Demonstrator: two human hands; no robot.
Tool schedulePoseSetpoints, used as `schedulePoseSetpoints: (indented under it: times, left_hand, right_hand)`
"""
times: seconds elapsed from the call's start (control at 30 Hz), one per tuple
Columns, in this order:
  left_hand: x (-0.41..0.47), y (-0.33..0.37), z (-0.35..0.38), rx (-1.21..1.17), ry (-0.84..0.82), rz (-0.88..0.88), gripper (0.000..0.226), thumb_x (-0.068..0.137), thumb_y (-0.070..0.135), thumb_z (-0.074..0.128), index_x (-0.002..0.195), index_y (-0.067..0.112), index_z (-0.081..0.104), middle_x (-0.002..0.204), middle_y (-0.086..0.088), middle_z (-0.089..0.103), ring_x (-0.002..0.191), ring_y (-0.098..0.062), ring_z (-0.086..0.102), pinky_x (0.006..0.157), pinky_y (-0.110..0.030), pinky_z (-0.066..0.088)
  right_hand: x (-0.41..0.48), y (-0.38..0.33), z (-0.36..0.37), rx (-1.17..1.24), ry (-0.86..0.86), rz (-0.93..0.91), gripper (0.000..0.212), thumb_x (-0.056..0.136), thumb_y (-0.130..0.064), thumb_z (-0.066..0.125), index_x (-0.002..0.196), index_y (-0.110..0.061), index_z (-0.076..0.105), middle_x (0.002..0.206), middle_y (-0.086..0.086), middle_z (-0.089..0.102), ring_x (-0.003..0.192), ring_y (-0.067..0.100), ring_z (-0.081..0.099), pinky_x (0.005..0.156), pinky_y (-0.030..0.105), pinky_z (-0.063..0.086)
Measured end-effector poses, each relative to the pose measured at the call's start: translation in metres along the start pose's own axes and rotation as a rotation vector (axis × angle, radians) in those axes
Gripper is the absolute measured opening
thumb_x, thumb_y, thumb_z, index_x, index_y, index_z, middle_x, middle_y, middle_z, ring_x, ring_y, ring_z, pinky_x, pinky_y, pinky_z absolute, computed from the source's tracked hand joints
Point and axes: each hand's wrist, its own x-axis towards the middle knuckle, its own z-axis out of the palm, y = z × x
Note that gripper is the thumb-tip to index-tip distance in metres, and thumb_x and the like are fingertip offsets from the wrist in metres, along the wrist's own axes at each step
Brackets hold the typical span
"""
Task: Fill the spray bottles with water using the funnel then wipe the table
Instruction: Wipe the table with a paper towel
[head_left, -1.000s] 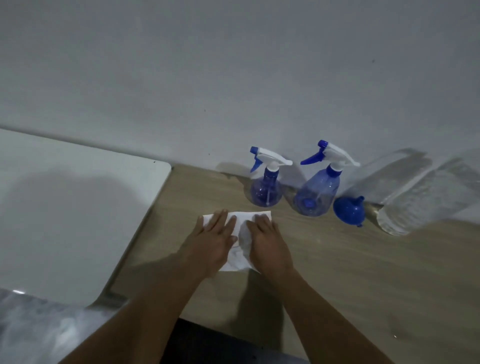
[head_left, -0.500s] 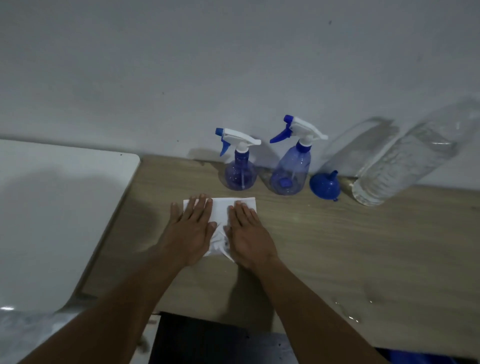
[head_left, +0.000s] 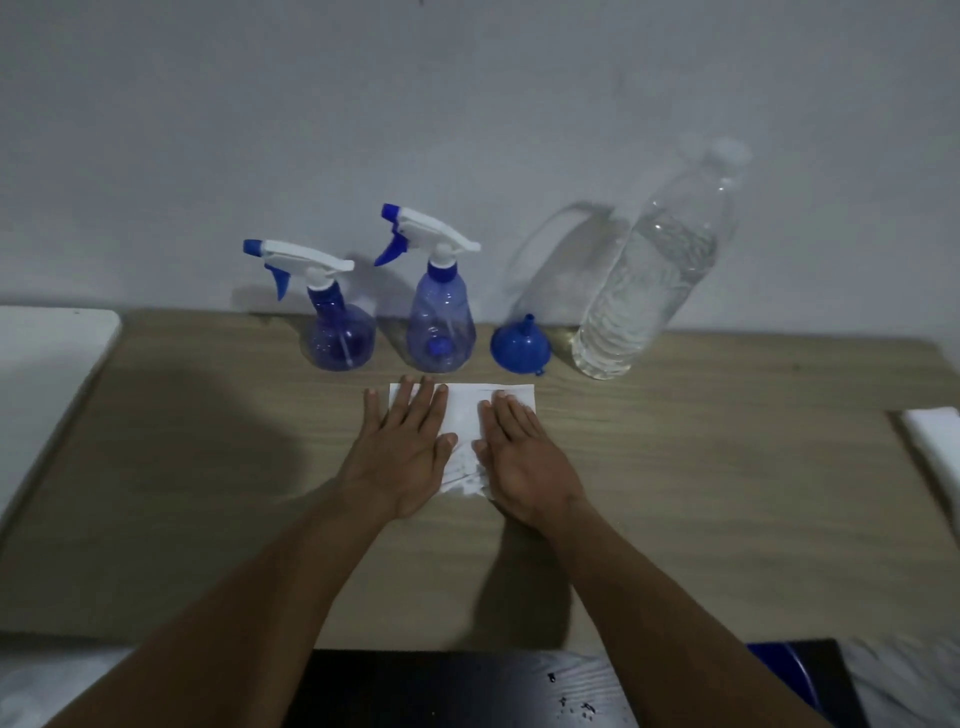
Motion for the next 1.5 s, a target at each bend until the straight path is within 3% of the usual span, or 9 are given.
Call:
schedulePoseSetpoints:
  times: [0.37,0.5,0.7,0.77,0.87,1.1,1.27,1.37,1.5]
  left_hand:
    - [0.048,0.114,-0.002,0.000,-0.001,0.071,0.076,0.091,0.053,-0.012,0.157,0.015,-0.006,0.166,-0.006,-0.007,0.153,-0.027,-0.009,0.120,-0.059,0.000]
    - [0.054,0.156,-0.001,0.016,0.013,0.083,0.069,0.098,0.051,-0.003,0.157,0.015,-0.005,0.166,-0.006,-0.007,0.152,-0.028,-0.010,0.120,-0.060,-0.002]
    - [0.040,0.180,0.000,-0.036,-0.005,0.051,0.065,0.102,0.050,0.004,0.156,0.016,-0.010,0.165,-0.006,-0.013,0.152,-0.026,-0.015,0.121,-0.057,-0.005]
    - [0.033,0.182,-0.001,-0.058,-0.020,0.053,0.066,0.102,0.050,0.004,0.156,0.016,-0.011,0.165,-0.005,-0.016,0.151,-0.026,-0.017,0.121,-0.057,-0.006]
    - [0.024,0.186,-0.002,-0.075,-0.039,0.049,0.065,0.102,0.050,0.005,0.156,0.016,-0.012,0.165,-0.004,-0.017,0.151,-0.026,-0.019,0.119,-0.059,-0.008]
    - [0.006,0.153,-0.005,-0.024,-0.064,0.081,0.065,0.102,0.052,0.004,0.156,0.019,-0.011,0.165,-0.001,-0.017,0.151,-0.029,-0.017,0.115,-0.067,-0.007]
    - [-0.015,0.098,-0.008,0.002,-0.096,0.060,0.066,0.101,0.055,0.003,0.155,0.022,-0.014,0.164,0.002,-0.019,0.150,-0.029,-0.020,0.113,-0.068,-0.009]
    - [-0.035,0.061,-0.009,0.015,-0.099,0.045,0.065,0.101,0.054,0.002,0.155,0.021,-0.015,0.164,0.002,-0.019,0.150,-0.029,-0.020,0.113,-0.069,-0.010]
    - [-0.058,0.007,-0.010,0.043,-0.106,-0.002,0.064,0.102,0.052,0.003,0.155,0.021,-0.013,0.165,0.004,-0.017,0.151,-0.031,-0.018,0.110,-0.072,-0.009]
  right_hand:
    - [-0.047,0.109,-0.021,0.024,0.026,0.066,0.086,0.099,-0.053,-0.012,0.156,0.003,0.020,0.163,0.025,0.019,0.155,0.034,0.011,0.127,0.042,0.008]
    - [-0.071,0.141,-0.027,0.007,0.021,0.101,0.084,0.101,-0.051,-0.008,0.154,0.005,0.027,0.161,0.027,0.025,0.153,0.036,0.017,0.126,0.045,0.014]
    - [-0.093,0.144,-0.035,-0.015,0.029,0.115,0.072,0.103,-0.043,0.002,0.157,0.003,0.015,0.165,0.024,0.013,0.156,0.031,0.004,0.120,0.029,-0.011]
    - [-0.098,0.141,-0.034,-0.008,0.024,0.127,0.060,0.109,-0.034,0.017,0.157,0.003,0.015,0.164,0.025,0.012,0.156,0.031,0.004,0.122,0.030,-0.009]
    - [-0.105,0.137,-0.027,0.017,0.012,0.154,0.067,0.104,-0.038,0.010,0.156,0.004,0.018,0.163,0.029,0.016,0.155,0.036,0.008,0.127,0.043,0.005]
    - [-0.101,0.099,-0.023,0.030,-0.046,0.242,0.061,0.108,-0.033,0.024,0.158,0.000,0.012,0.165,0.027,0.010,0.155,0.036,0.001,0.127,0.043,0.004]
    - [-0.085,0.043,-0.011,0.019,-0.047,0.221,0.087,0.090,-0.052,-0.003,0.158,0.002,0.011,0.164,0.029,0.010,0.155,0.038,0.002,0.126,0.042,-0.001]
    - [-0.076,-0.003,-0.007,0.026,-0.029,0.228,0.067,0.108,-0.036,0.025,0.158,0.003,0.004,0.165,0.028,0.002,0.155,0.037,-0.004,0.123,0.040,-0.008]
    - [-0.056,-0.063,0.005,0.015,-0.017,0.221,0.065,0.110,-0.031,0.027,0.158,0.003,0.000,0.164,0.029,-0.001,0.155,0.037,-0.006,0.121,0.038,-0.011]
